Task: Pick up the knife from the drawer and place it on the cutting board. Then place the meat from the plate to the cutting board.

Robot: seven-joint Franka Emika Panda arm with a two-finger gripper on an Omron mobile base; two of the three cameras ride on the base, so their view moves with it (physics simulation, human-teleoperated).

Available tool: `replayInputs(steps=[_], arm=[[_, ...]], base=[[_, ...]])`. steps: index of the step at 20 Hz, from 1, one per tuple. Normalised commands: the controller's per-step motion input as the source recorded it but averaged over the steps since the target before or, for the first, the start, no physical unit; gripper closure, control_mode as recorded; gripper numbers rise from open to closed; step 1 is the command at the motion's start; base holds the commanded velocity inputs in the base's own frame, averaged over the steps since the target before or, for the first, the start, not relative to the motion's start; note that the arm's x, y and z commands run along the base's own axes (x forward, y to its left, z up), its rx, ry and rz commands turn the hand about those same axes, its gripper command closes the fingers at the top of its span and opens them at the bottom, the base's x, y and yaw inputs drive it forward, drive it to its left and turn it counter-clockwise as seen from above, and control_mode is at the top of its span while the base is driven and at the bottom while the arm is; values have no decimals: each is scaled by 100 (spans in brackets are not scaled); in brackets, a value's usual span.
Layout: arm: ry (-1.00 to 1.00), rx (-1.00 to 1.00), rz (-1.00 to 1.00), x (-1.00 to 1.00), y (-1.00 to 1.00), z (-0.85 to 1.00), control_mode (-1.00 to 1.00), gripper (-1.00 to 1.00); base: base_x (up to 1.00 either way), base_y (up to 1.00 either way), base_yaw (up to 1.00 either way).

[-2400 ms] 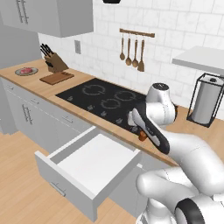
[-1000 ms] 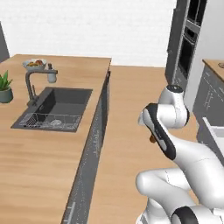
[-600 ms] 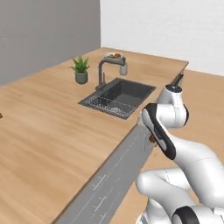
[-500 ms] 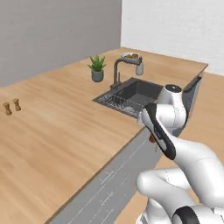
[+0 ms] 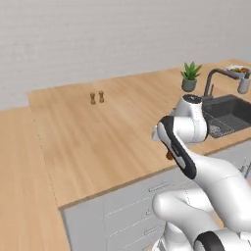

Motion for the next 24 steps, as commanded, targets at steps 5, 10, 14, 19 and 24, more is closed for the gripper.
replayInputs(steps=[5,10,14,19,24], arm=[[0,0,0,0,0,0,100,100],[0,0,0,0,0,0,100,100],[0,0,0,0,0,0,100,100],[0,0,0,0,0,0,100,100],[0,0,0,0,0,0,100,100]], base=[[0,-8,52],[-2,-26,44],[-4,-35,38],[-5,-52,23],[-2,-78,5]])
